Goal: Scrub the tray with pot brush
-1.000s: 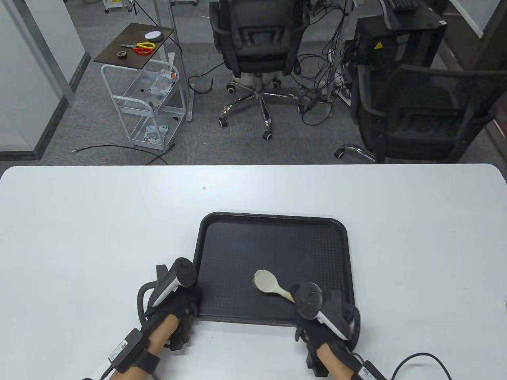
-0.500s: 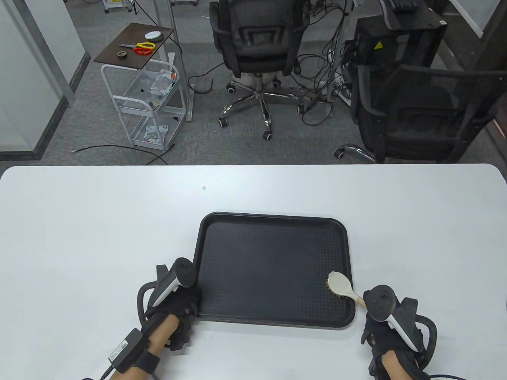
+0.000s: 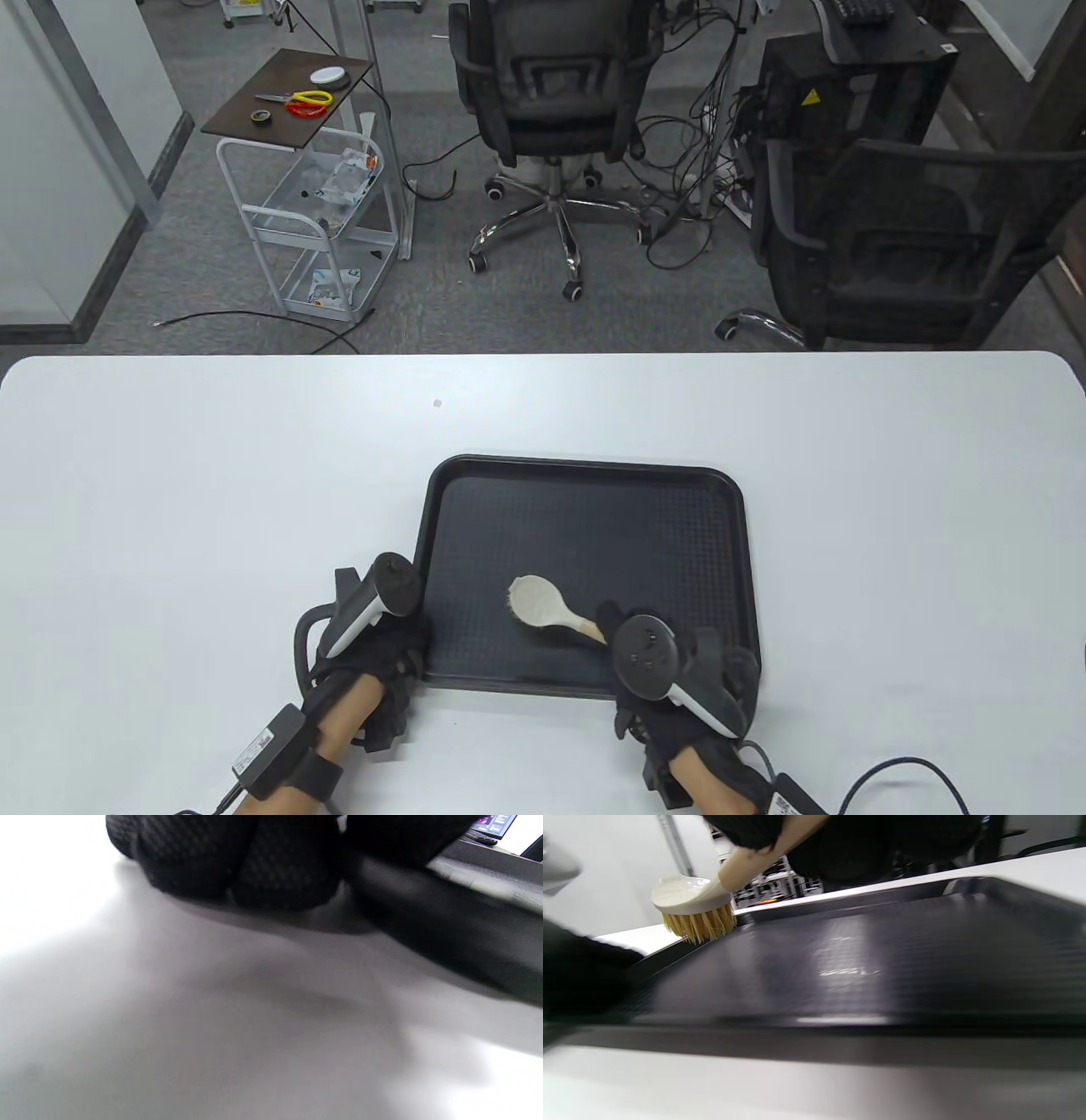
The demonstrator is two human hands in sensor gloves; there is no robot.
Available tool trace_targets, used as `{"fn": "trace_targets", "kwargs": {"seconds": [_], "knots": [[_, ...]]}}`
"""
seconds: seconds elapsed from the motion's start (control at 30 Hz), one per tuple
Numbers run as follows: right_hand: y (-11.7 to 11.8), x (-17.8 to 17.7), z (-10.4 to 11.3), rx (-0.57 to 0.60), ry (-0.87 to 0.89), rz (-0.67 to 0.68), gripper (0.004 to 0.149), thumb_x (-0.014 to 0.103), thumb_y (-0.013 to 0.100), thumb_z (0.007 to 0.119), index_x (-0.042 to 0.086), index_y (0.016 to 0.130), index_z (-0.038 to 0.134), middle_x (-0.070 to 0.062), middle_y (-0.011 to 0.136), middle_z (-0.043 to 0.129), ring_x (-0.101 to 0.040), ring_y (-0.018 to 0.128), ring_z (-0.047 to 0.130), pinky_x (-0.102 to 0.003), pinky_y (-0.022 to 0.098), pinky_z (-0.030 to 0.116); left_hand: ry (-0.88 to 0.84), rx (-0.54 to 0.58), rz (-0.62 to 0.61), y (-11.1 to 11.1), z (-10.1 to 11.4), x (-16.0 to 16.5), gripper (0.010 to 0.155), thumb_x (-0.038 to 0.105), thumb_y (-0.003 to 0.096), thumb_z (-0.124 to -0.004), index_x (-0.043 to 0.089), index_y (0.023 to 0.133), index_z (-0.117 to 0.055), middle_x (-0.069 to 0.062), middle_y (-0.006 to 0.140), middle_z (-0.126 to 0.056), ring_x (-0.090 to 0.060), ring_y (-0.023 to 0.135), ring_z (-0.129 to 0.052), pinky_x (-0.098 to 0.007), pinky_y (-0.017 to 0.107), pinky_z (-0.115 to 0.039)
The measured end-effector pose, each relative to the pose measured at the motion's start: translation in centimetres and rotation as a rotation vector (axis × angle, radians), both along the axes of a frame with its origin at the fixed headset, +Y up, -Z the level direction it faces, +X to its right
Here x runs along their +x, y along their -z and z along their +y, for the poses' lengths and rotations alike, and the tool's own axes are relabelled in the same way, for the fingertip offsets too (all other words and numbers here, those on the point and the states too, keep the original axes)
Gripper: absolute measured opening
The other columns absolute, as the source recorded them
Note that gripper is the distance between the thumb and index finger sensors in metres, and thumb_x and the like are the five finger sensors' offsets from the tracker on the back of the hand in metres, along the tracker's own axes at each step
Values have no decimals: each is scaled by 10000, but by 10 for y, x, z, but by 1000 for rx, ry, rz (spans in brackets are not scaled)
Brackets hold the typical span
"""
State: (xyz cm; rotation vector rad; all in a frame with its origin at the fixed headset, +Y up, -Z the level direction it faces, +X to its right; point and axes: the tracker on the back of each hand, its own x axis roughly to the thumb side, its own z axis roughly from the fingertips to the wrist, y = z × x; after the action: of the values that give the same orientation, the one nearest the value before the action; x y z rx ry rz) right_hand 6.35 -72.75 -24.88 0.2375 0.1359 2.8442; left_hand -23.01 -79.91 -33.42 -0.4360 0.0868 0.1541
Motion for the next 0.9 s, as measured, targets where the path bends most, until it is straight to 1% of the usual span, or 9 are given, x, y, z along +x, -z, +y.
{"fn": "trace_targets", "kwargs": {"seconds": [0.13, 0.23, 0.33, 0.4, 0.47, 0.53, 0.6, 0.8, 0.9], "knots": [[7, -34, -12, -23, -12, 66, 525, 281, 489, 763, 307, 1004, 666, -83, 963, 738, -253, 685, 884, -434, 469, 805, 1, 0, 1, 0, 0, 0, 760, 506, 447, -739, 131, 1039, -444, 22, 430, -900, -198, 376, -907, -480, 618, -658], [10, -48, -18, -51, -14, 93, 525, 278, 487, 765, 306, 1003, 669, -83, 962, 739, -255, 688, 884, -438, 471, 805, 4, 2, 2, 0, 0, 0, 757, 506, 447, -738, 133, 1038, -446, 23, 430, -900, -197, 375, -908, -479, 617, -660], [13, -53, -23, -101, -36, 120, 519, 277, 486, 768, 296, 997, 681, -87, 947, 754, -256, 698, 886, -445, 482, 807, 3, 1, 2, 0, 0, 0, 758, 506, 447, -739, 133, 1038, -446, 23, 429, -899, -197, 374, -908, -480, 617, -659], [13, -50, -23, -92, -14, 115, 517, 274, 484, 770, 294, 994, 686, -96, 941, 758, -258, 691, 889, -445, 475, 809, 4, 2, 2, 0, 0, 0, 758, 506, 447, -739, 133, 1038, -445, 23, 430, -899, -197, 376, -907, -479, 617, -659], [13, -41, -24, -97, -46, 109, 510, 274, 483, 773, 298, 987, 699, -93, 939, 763, -256, 689, 891, -443, 473, 810, 2, 0, 2, 0, 0, 0, 758, 505, 447, -738, 134, 1038, -445, 24, 431, -899, -197, 376, -907, -479, 618, -659], [11, -25, -26, -104, -30, 88, 510, 273, 480, 772, 302, 984, 699, -95, 937, 764, -257, 686, 893, -446, 470, 812, 1, 0, 1, 0, 0, 0, 759, 505, 446, -738, 133, 1039, -445, 24, 431, -899, -197, 377, -907, -479, 618, -659], [9, -4, -27, -139, -16, 63, 506, 268, 480, 774, 304, 981, 705, -100, 938, 762, -263, 686, 891, -452, 471, 809, 2, 1, 2, 0, 0, 0, 757, 505, 447, -737, 134, 1038, -445, 23, 431, -899, -197, 376, -907, -479, 618, -659], [-6, 79, -24, -172, -24, -71, 502, 257, 476, 784, 307, 972, 719, -103, 936, 770, -276, 686, 894, -472, 475, 807, 2, -1, 2, 0, 1, 0, 758, 506, 446, -737, 134, 1038, -445, 24, 431, -899, -196, 377, -907, -479, 618, -659], [-15, 123, -23, -193, -15, -159, 501, 251, 474, 789, 304, 968, 726, -110, 932, 773, -284, 688, 894, -482, 479, 805, 1, -3, 2, 0, 1, 0, 759, 504, 446, -739, 132, 1039, -444, 21, 431, -900, -199, 377, -907, -480, 618, -658]]}}
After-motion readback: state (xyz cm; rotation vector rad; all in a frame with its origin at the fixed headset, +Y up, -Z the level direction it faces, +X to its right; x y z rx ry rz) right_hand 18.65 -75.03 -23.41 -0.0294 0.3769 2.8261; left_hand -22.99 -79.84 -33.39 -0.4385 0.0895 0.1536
